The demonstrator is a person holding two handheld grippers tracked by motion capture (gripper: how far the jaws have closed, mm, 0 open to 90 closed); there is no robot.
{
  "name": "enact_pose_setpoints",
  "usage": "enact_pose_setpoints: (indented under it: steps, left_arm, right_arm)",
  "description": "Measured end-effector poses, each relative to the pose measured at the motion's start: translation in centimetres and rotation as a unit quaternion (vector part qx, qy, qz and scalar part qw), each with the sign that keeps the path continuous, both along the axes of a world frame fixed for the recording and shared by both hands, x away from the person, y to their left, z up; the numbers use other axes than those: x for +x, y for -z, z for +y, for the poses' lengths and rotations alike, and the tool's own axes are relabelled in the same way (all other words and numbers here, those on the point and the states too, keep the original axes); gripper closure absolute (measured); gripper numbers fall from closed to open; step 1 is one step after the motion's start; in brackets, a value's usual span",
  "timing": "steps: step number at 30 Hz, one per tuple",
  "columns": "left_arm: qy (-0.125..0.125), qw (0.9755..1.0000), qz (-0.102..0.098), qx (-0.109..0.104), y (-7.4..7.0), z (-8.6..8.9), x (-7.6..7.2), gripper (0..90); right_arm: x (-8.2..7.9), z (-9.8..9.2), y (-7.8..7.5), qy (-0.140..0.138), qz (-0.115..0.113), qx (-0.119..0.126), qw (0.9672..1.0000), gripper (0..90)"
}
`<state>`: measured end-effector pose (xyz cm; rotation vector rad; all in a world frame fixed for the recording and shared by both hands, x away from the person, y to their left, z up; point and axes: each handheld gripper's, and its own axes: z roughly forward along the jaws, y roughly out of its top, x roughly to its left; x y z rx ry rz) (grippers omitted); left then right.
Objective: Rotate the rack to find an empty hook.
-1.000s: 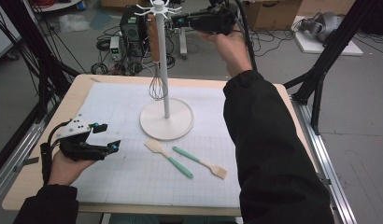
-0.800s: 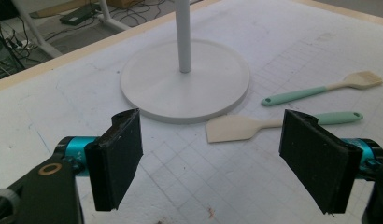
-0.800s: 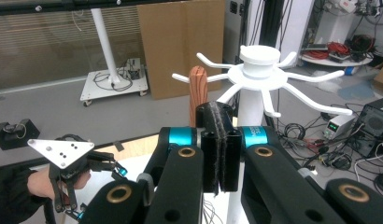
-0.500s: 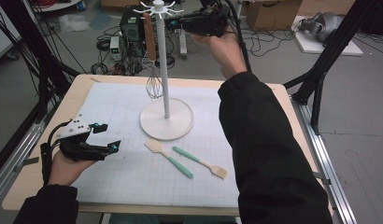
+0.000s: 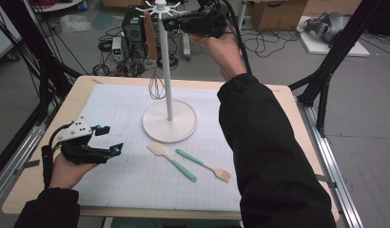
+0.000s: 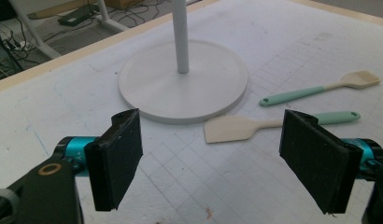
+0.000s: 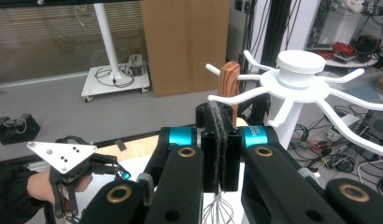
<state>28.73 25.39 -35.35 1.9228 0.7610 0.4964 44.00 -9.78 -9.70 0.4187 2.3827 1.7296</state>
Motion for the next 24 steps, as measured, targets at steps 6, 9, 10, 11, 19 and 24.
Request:
enact_pose_setpoints:
  steps: [6,9,10,11,19,24]
  left_arm:
    - [0.001,1.0000,0.001,0.000,0.0,0.0,0.0,21.7]
    - [0.001,1.0000,0.001,-0.001,0.0,0.0,0.0,21.6]
    - [0.001,1.0000,0.000,-0.004,-0.1,0.0,-0.1,21.5]
    - [0.001,1.0000,-0.001,-0.004,-0.1,0.0,-0.1,21.5]
    - [-0.003,1.0000,0.002,-0.005,0.1,0.4,-0.1,21.5]
    - [-0.005,1.0000,0.002,-0.007,-0.1,0.3,-0.1,20.7]
  right_arm:
    - [-0.1,-0.2,0.0,0.000,0.000,0.001,1.0000,89.6]
    - [-0.4,-0.6,0.1,-0.004,-0.002,0.011,0.9999,89.4]
    - [-0.5,-0.8,0.1,-0.004,0.000,0.011,0.9999,89.2]
    - [-0.7,-1.0,0.2,-0.004,-0.001,0.011,0.9999,89.2]
    - [-1.9,-2.2,0.7,-0.003,0.001,0.014,0.9999,75.7]
    - [-2.7,-2.7,1.0,-0.001,-0.004,0.022,0.9998,67.1]
